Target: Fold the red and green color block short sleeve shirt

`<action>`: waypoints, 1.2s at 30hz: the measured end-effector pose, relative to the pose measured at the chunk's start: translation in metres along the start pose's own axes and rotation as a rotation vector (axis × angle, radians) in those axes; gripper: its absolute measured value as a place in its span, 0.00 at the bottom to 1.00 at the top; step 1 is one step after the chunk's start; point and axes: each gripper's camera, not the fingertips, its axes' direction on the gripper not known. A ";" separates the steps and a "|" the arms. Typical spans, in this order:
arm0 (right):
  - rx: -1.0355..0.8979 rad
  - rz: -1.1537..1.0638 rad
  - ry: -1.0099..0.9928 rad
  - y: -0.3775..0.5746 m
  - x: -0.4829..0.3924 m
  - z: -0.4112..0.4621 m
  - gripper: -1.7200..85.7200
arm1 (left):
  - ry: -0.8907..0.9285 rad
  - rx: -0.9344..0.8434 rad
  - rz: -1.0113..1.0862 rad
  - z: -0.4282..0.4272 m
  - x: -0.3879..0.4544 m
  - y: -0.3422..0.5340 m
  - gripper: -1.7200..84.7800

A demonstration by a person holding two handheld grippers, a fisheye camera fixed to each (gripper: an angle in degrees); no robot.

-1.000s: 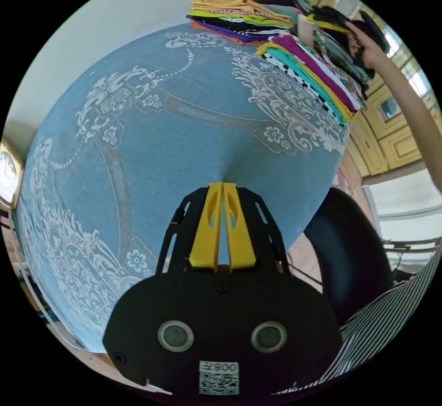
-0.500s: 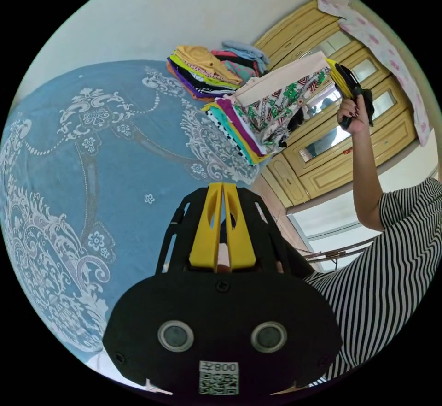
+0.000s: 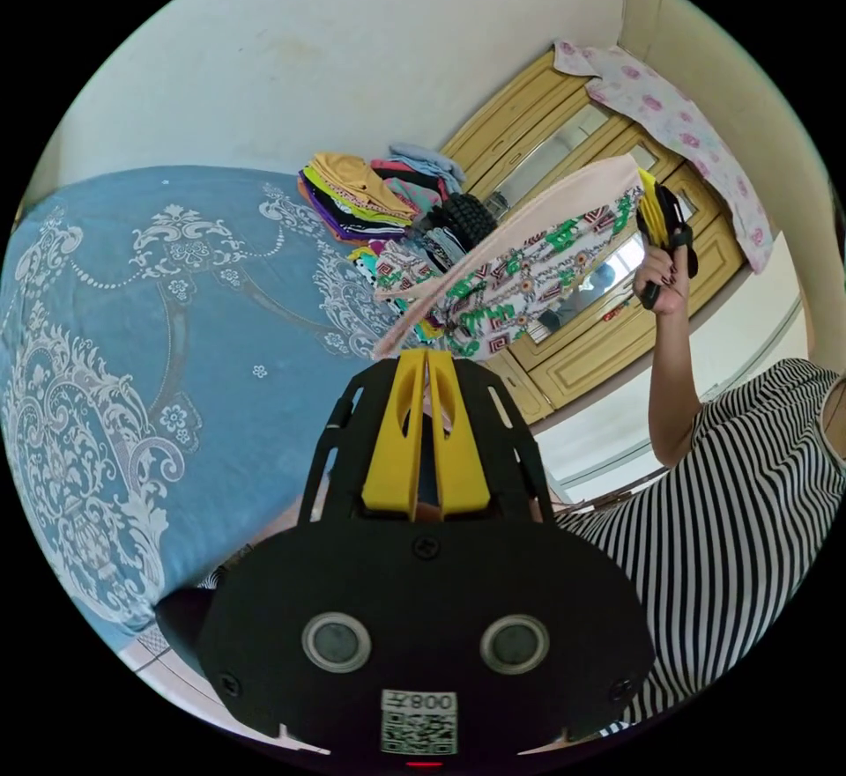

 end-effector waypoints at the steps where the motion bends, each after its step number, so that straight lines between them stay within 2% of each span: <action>1: 0.000 -0.002 -0.015 0.000 -0.005 -0.007 0.02 | 0.007 0.002 -0.002 0.000 0.011 0.001 0.03; 6: 0.021 -0.024 -0.029 -0.009 -0.024 -0.038 0.02 | 0.053 -0.026 0.012 0.015 0.060 0.002 0.08; 11: 0.025 -0.060 -0.024 -0.026 -0.041 -0.059 0.02 | 0.115 -0.139 0.176 0.057 0.146 -0.008 0.15; 15: 0.016 -0.070 -0.038 -0.037 -0.045 -0.066 0.02 | 0.178 -0.202 0.212 0.076 0.192 -0.009 0.16; 21: 0.038 -0.081 -0.073 -0.046 -0.049 -0.081 0.02 | -0.009 -0.298 0.201 0.094 0.234 0.002 0.14; 24: 0.051 -0.075 -0.086 -0.049 -0.050 -0.090 0.02 | -0.093 -0.323 0.170 0.105 0.252 -0.005 0.07; 30: 0.096 -0.081 -0.026 -0.051 -0.054 -0.124 0.02 | -0.159 -0.226 0.153 0.067 0.301 -0.027 0.04; 36: 0.195 -0.037 0.015 -0.046 -0.043 -0.161 0.02 | -0.188 -0.013 0.167 -0.029 0.347 -0.060 0.03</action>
